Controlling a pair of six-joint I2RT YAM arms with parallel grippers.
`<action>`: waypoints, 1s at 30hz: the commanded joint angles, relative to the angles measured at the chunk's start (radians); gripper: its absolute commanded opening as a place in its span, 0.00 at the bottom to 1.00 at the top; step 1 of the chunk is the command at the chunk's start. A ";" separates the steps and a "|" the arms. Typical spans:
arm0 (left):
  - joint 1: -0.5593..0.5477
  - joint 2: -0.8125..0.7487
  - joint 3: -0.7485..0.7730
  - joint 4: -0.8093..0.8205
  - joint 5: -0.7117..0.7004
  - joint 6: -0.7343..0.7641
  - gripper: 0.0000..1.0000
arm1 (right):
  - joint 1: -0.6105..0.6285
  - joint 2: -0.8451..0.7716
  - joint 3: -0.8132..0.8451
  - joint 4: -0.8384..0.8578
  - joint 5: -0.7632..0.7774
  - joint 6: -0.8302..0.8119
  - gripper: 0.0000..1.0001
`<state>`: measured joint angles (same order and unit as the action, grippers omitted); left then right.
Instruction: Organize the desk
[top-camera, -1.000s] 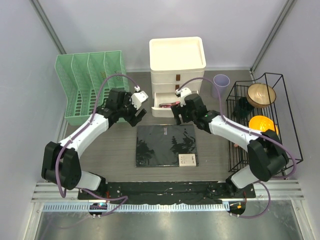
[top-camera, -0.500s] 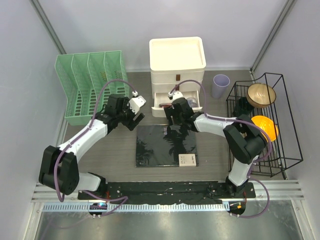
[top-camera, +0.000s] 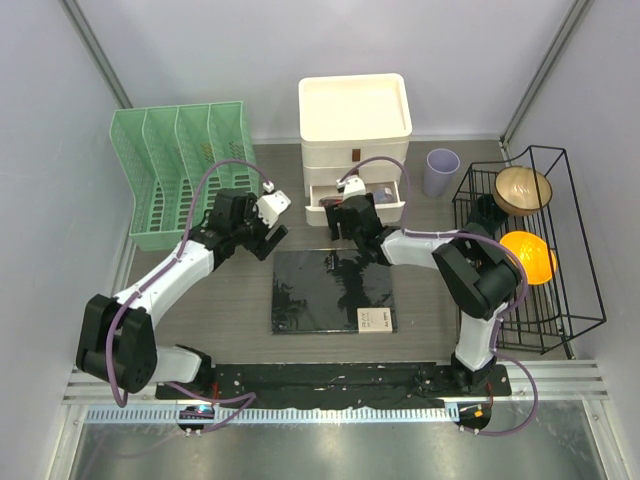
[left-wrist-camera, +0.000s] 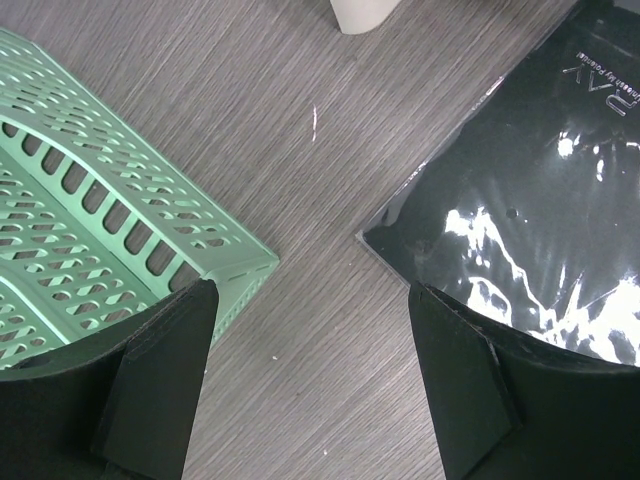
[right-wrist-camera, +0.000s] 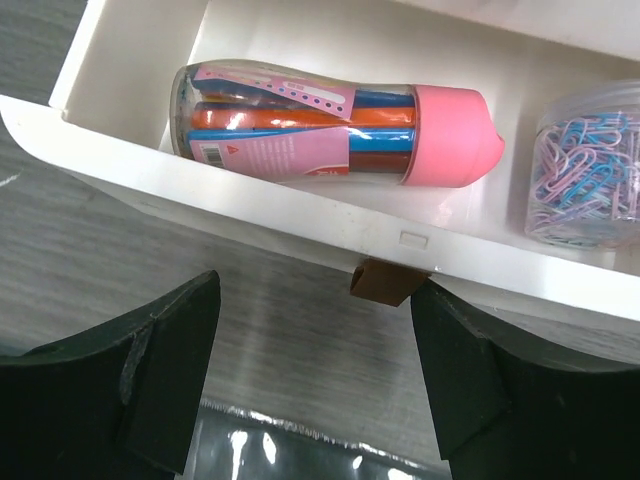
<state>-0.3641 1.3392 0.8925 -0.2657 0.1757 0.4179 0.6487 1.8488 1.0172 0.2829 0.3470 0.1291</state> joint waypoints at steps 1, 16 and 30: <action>0.005 -0.009 -0.003 0.057 -0.008 -0.021 0.82 | 0.000 0.038 0.044 0.193 0.079 -0.016 0.81; 0.005 0.028 -0.040 0.056 -0.030 0.084 0.84 | 0.003 0.213 0.216 0.343 0.138 -0.155 0.82; 0.005 0.048 -0.063 0.071 -0.024 0.119 0.84 | 0.003 0.300 0.260 0.518 0.161 -0.261 0.86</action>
<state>-0.3641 1.3758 0.8288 -0.2409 0.1478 0.5133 0.6453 2.1407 1.1965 0.6174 0.5041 -0.0860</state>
